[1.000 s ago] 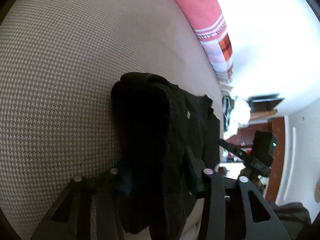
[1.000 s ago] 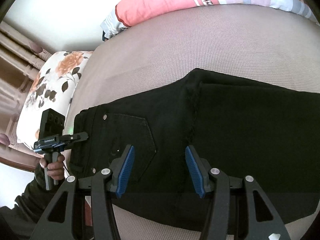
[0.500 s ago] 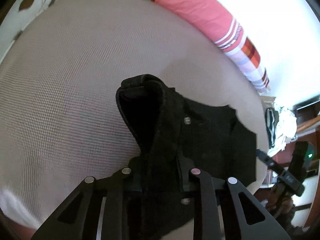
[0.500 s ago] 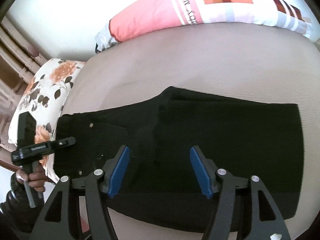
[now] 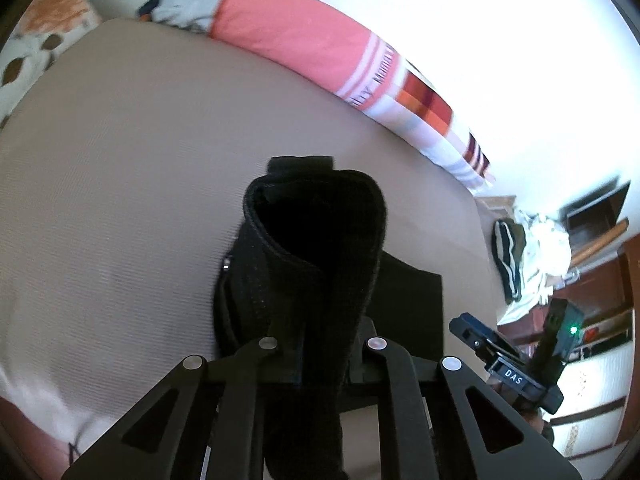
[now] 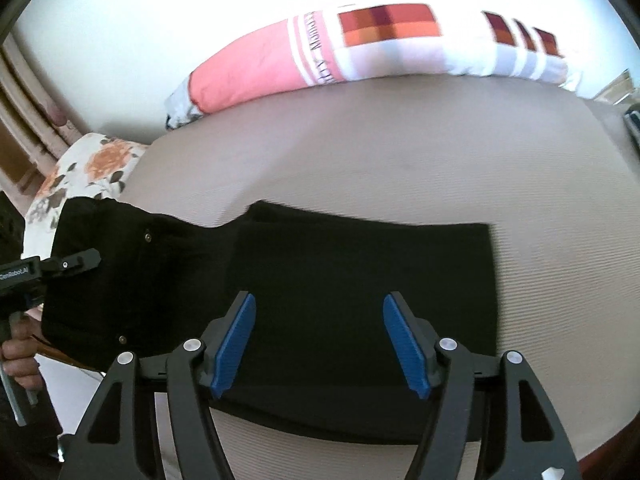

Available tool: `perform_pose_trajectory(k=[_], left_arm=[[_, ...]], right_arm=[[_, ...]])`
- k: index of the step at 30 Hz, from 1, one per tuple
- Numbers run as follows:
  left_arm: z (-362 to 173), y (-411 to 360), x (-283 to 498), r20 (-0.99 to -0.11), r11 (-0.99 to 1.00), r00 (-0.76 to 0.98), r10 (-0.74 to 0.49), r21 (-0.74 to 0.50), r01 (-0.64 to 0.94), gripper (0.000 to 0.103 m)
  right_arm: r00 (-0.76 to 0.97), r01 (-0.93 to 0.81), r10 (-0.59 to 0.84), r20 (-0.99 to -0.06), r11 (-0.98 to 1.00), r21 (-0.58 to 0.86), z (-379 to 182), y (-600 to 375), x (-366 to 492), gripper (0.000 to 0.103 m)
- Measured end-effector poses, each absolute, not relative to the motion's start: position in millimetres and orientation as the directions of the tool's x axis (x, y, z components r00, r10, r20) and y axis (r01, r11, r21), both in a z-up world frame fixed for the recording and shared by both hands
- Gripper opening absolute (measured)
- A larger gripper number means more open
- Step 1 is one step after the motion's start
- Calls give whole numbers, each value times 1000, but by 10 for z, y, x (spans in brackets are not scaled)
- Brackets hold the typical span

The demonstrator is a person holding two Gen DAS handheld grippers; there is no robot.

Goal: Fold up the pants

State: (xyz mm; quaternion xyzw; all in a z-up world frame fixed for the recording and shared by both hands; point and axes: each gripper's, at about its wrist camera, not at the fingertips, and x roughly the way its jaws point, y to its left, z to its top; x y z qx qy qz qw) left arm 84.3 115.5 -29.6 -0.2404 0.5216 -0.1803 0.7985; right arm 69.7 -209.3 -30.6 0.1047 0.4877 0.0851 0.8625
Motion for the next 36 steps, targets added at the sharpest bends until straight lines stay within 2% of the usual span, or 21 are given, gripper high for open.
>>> perform_pose_trajectory(k=[9, 14, 22, 28, 29, 31, 35, 36], left_arm=[[-298, 93, 995, -729, 806, 359, -583, -573, 146, 13], [-480, -386, 1065, -725, 791, 322, -609, -588, 170, 13], [-910, -681, 1087, -771, 815, 267, -579, -560, 148, 13], [-998, -795, 1067, -786, 829, 266, -559, -533, 168, 18], [-1005, -802, 1064, -788, 831, 266, -556, -530, 169, 23], [-995, -820, 1044, -785, 830, 271, -557, -528, 177, 24], [-937, -878, 985, -759, 812, 288, -583, -536, 232, 54], [-909, -889, 966, -750, 806, 297, -592, -537, 249, 56]], right_arm=[[560, 30, 238, -794, 951, 306, -313, -2676, 519, 65], [577, 90, 230, -783, 936, 341, -384, -2915, 486, 65], [579, 111, 242, -779, 923, 370, -456, -3078, 472, 65], [571, 114, 249, -782, 919, 377, -504, -3082, 471, 65], [571, 115, 249, -783, 920, 376, -507, -3081, 470, 65], [570, 116, 246, -784, 921, 373, -506, -3081, 467, 65], [567, 118, 242, -787, 922, 369, -506, -3086, 473, 65], [567, 118, 241, -788, 923, 367, -505, -3090, 476, 65]])
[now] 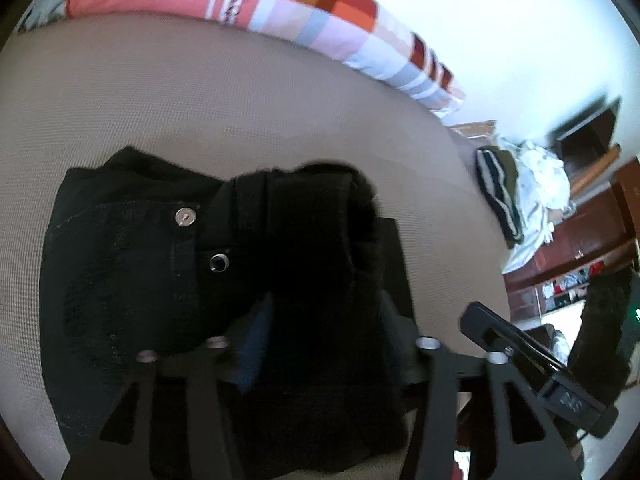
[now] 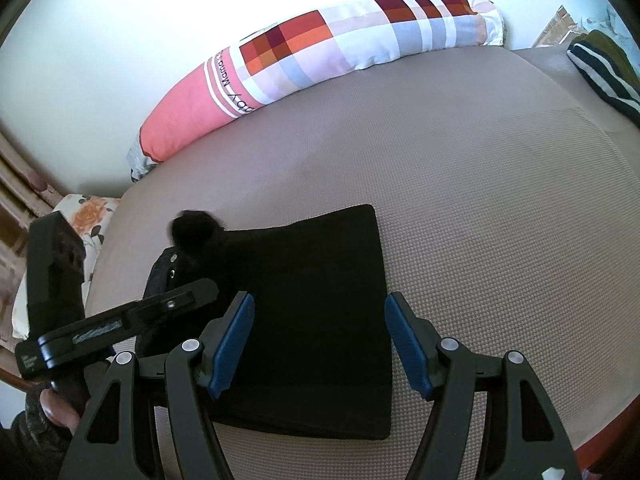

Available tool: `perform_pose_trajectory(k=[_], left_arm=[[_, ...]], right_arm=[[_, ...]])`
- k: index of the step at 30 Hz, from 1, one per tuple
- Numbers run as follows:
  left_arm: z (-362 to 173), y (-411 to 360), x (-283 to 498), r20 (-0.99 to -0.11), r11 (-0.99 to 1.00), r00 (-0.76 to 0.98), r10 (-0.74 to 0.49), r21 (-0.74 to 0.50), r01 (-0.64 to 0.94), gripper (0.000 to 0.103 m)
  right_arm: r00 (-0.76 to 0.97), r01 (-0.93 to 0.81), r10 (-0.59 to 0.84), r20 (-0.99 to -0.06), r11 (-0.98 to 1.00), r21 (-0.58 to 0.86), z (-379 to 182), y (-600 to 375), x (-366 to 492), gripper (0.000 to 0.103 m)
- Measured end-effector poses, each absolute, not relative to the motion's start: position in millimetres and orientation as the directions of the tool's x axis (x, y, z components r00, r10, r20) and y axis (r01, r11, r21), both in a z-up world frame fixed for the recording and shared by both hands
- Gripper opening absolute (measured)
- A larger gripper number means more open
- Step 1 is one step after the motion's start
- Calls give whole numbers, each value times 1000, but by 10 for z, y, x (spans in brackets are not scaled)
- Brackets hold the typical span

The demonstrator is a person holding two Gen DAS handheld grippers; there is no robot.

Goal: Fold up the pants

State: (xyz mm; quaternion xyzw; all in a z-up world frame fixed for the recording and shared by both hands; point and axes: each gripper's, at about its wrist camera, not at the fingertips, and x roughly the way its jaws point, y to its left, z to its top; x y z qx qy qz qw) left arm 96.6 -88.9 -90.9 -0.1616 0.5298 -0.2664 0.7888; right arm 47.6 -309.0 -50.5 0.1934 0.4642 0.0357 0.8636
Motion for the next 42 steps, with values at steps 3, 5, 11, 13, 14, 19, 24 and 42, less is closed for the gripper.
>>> perform_pose_trajectory(k=[3, 5, 11, 13, 14, 19, 24, 42], left_arm=[[-802, -908, 912, -727, 791, 316, -609, -530, 305, 62], [-741, -858, 895, -719, 788, 326, -613, -532, 309, 62], [-627, -467, 846, -763, 881, 439, -473, -411, 234, 63], [-618, -302, 828, -780, 913, 474, -409, -358, 198, 63], [-627, -203, 820, -789, 926, 485, -377, -334, 176, 63], [-755, 239, 782, -819, 953, 494, -292, -291, 81, 63], [-909, 537, 733, -833, 953, 483, -271, -304, 10, 63], [-1167, 640, 705, -857, 940, 422, -296, -341, -32, 63]], right_arm=[[560, 124, 231, -795, 926, 357, -520, -3087, 482, 65], [556, 125, 231, -798, 926, 356, -529, -3088, 490, 65], [539, 92, 268, -798, 924, 372, -553, -3033, 543, 65], [525, 56, 339, -781, 902, 429, -588, -3006, 571, 66], [515, 45, 366, -775, 892, 450, -609, -2998, 589, 66], [441, 10, 479, -759, 843, 538, -795, -2968, 719, 66], [391, 10, 512, -764, 828, 560, -955, -2943, 847, 66], [354, -75, 675, -648, 711, 699, -1281, -2817, 1457, 55]])
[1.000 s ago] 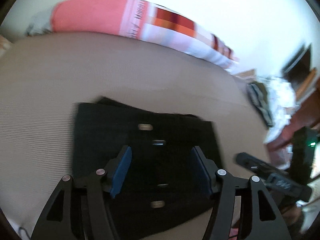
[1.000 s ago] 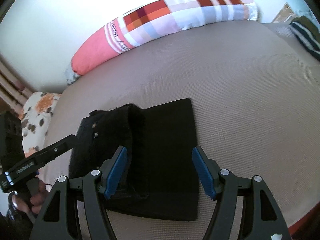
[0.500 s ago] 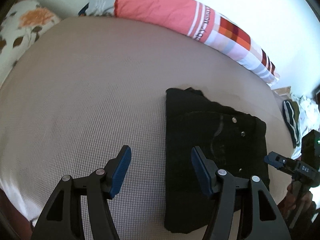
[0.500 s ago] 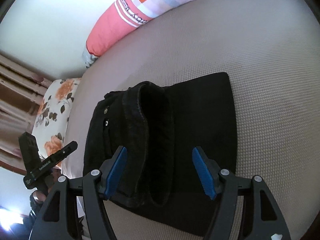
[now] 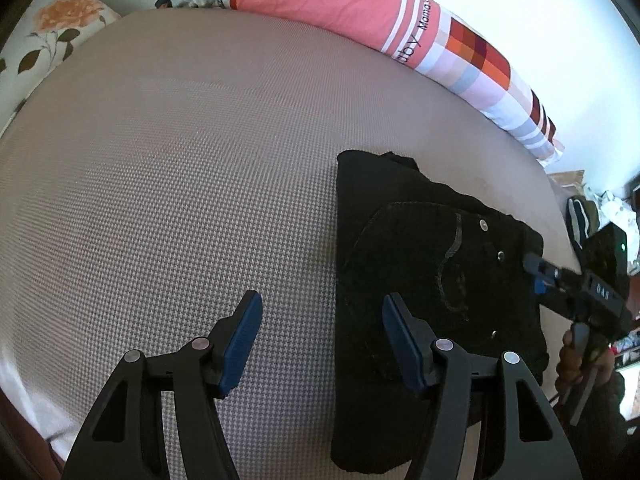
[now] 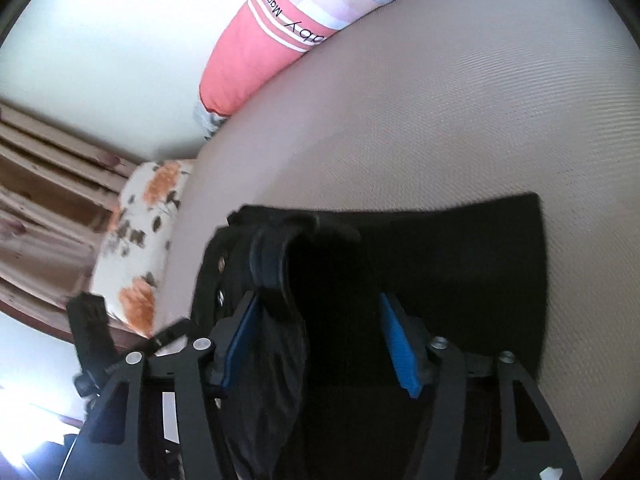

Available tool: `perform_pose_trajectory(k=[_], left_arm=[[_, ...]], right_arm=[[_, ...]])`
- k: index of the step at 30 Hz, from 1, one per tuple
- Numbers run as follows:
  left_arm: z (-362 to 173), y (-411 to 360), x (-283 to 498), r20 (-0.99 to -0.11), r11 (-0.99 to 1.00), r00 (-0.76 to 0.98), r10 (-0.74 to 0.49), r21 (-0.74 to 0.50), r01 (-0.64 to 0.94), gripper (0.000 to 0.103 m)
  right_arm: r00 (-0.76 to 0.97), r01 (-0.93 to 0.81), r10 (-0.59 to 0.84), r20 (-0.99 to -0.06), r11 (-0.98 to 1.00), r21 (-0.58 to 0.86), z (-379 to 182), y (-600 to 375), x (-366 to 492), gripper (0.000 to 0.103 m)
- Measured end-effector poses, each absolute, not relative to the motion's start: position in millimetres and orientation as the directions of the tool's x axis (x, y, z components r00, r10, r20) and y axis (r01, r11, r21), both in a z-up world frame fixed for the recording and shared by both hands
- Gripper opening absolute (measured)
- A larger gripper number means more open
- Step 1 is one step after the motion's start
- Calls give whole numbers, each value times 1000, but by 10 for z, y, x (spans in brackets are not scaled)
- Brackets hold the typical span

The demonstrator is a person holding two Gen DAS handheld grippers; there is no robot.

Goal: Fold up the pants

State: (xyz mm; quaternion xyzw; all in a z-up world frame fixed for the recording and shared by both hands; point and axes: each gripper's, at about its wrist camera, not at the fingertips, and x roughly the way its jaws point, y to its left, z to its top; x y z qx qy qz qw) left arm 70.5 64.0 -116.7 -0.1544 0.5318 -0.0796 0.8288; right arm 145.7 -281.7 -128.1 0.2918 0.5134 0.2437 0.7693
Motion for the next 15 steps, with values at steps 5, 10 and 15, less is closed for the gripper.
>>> perform_pose_trajectory(k=[5, 10, 15], left_arm=[[-1167, 617, 724, -856, 940, 423, -296, -340, -33, 63], [-1128, 559, 763, -850, 938, 429, -305, -345, -17, 63], [-1009, 422, 845, -832, 934, 447, -328, -356, 23, 63]], right_arm=[[364, -35, 706, -607, 662, 749, -1234, -2820, 1441, 15], [434, -54, 667, -605, 690, 722, -839, -2818, 1222, 11], [523, -48, 590, -615, 741, 670, -520, -3025, 1065, 11]])
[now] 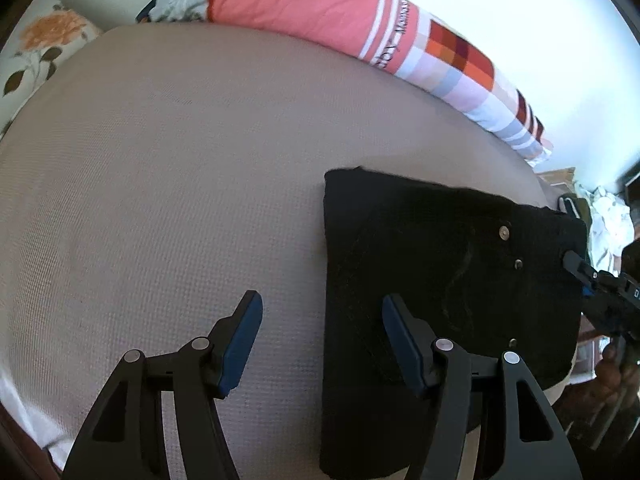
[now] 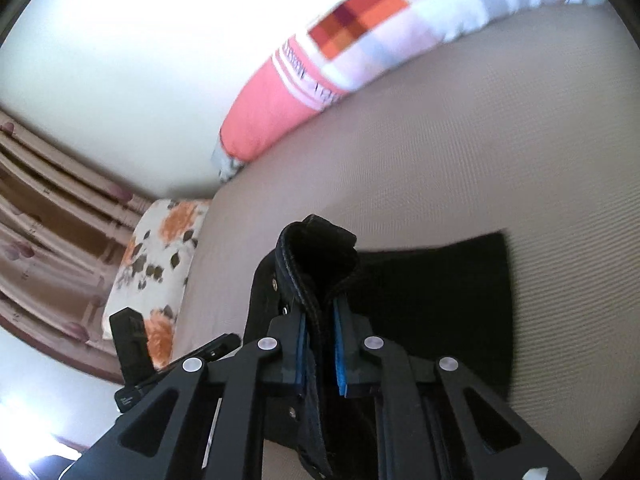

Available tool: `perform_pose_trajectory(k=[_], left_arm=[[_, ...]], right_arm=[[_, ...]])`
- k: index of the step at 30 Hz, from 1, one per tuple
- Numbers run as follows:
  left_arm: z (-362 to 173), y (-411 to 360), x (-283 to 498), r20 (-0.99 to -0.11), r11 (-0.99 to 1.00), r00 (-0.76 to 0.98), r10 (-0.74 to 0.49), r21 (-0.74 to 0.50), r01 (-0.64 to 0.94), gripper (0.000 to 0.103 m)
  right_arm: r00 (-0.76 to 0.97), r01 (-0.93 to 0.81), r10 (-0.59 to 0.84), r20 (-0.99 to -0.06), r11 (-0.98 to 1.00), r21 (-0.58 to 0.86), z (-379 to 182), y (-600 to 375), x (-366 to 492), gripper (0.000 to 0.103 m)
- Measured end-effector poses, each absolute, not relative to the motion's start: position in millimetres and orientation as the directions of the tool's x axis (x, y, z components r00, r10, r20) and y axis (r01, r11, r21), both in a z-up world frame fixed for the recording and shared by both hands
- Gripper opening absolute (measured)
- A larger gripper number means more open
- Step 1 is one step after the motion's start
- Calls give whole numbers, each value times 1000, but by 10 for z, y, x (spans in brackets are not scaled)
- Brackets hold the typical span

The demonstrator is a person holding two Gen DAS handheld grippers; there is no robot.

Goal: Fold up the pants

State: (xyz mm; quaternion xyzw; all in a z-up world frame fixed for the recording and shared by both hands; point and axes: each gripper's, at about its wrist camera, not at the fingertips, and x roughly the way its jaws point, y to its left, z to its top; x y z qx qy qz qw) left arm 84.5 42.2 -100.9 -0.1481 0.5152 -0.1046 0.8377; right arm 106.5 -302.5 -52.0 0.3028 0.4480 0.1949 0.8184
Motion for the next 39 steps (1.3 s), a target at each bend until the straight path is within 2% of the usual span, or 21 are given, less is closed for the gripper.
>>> perform_pose_trajectory(k=[4, 7, 8, 11, 17, 22, 30, 32, 39], left_arm=[[-959, 243, 922, -826, 938, 455, -332, -340, 67, 63], [-1002, 98, 960, -835, 947, 450, -317, -305, 101, 63], [-1040, 48, 977, -841, 949, 442, -313, -293, 114, 63], [-1205, -45, 1029, -865, 959, 416, -282, -253, 126, 63], [-1294, -100, 1040, -876, 958, 390, -284, -246, 146, 63], [-1284, -172, 879, -881, 948, 358, -310, -257, 188, 63], [-1245, -250, 601, -880, 944, 358, -311, -243, 221, 64], [-1243, -255, 564, -881, 945, 359, -307, -239, 222, 64], [-1249, -282, 473, -888, 949, 356, -291, -221, 224, 64]], right_arm=[[528, 55, 540, -656, 749, 660, -721, -3302, 1034, 11], [481, 121, 446, -755, 819, 561, -1027, -3300, 1052, 11], [471, 117, 429, -771, 836, 537, -1104, -3292, 1069, 14], [471, 132, 426, -773, 832, 539, -1166, -3322, 1087, 17], [452, 136, 377, -808, 867, 480, -1061, -3301, 1026, 24], [434, 112, 354, -828, 891, 439, -916, -3251, 738, 24], [398, 86, 380, -835, 891, 446, -828, -3163, 347, 23], [404, 76, 367, -838, 900, 430, -809, -3145, 297, 14], [423, 86, 317, -849, 918, 386, -749, -3102, 170, 11]])
